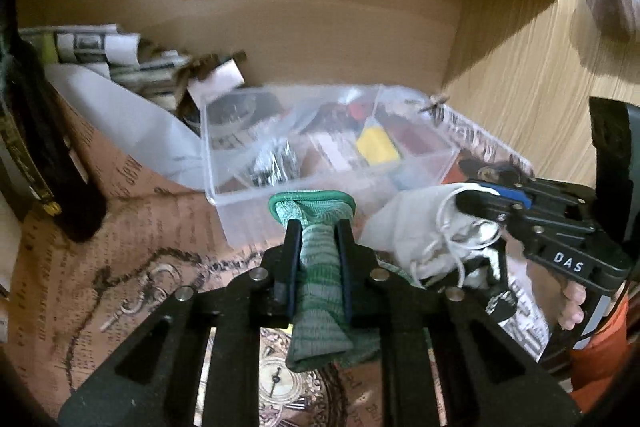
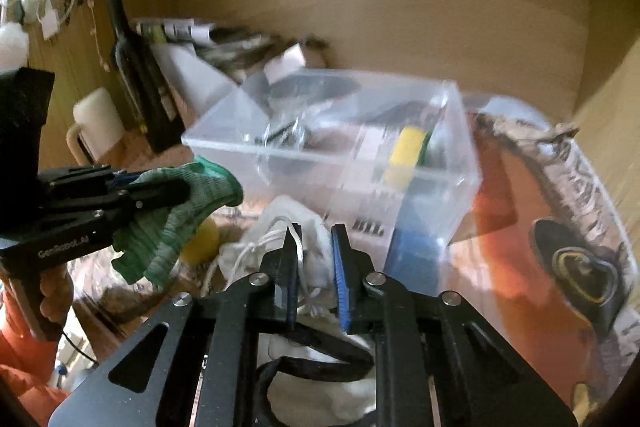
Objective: Organize soft objects
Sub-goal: 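Lower both items into the clear box and open both tools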
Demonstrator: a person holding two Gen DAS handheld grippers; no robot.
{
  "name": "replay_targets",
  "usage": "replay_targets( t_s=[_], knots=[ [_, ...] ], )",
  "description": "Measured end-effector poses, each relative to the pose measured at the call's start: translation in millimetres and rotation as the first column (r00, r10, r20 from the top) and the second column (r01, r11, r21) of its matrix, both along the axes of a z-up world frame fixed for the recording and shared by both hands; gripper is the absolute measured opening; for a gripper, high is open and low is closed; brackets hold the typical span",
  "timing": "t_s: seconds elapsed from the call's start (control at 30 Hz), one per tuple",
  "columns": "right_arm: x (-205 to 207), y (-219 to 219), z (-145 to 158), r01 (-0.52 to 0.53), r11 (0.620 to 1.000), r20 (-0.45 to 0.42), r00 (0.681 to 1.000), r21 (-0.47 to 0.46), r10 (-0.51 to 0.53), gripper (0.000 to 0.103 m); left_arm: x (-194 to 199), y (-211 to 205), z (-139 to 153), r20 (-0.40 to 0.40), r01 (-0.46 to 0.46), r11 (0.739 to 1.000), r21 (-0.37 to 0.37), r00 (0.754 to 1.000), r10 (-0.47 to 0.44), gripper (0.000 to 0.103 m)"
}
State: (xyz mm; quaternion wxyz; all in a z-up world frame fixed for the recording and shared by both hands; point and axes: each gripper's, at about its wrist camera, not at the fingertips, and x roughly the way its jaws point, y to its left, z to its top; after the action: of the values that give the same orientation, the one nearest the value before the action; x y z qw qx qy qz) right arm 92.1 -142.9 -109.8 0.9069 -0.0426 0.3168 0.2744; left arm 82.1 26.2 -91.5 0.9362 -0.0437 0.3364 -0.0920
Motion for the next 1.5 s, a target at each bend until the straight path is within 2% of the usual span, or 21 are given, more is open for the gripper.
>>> replay_targets(
  t_s=[0.33, 0.53, 0.7, 0.93, 1.17, 1.5],
  knots=[
    [-7.8, -24.7, 46.2, 0.073, 0.994, 0.144, 0.986, 0.082, -0.084, 0.013, 2.1, 15.9, 41.4, 0.125, -0.059, 0.998, -0.020, 0.990, 0.061, 0.016],
    [2.1, -31.2, 63.6, 0.112, 0.986, 0.189, 0.973, 0.124, -0.134, 0.013, 14.9, 27.4, 57.6, 0.172, -0.100, 0.995, -0.032, 0.980, 0.104, 0.016],
    [14.4, -30.9, 70.0, 0.130, 0.983, 0.212, 0.965, 0.133, -0.156, 0.013, 36.4, 28.8, 61.2, 0.184, -0.137, 0.990, -0.014, 0.973, 0.137, 0.017],
    [43.9, -22.6, 61.8, 0.141, 0.984, 0.184, 0.970, 0.110, -0.160, 0.013, 71.0, 11.9, 48.1, 0.150, -0.150, 0.988, 0.025, 0.978, 0.145, 0.017],
    [71.8, -6.2, 44.7, 0.133, 0.989, 0.125, 0.982, 0.062, -0.140, 0.013, 108.9, 3.3, 21.1, 0.091, -0.150, 0.985, 0.091, 0.986, 0.142, 0.017],
    [96.9, 21.1, 13.2, 0.090, 0.996, 0.037, 0.995, -0.027, -0.089, 0.013, 135.7, -8.7, -12.9, 0.031, -0.121, 0.976, 0.183, 0.993, 0.117, 0.017]
  ],
)
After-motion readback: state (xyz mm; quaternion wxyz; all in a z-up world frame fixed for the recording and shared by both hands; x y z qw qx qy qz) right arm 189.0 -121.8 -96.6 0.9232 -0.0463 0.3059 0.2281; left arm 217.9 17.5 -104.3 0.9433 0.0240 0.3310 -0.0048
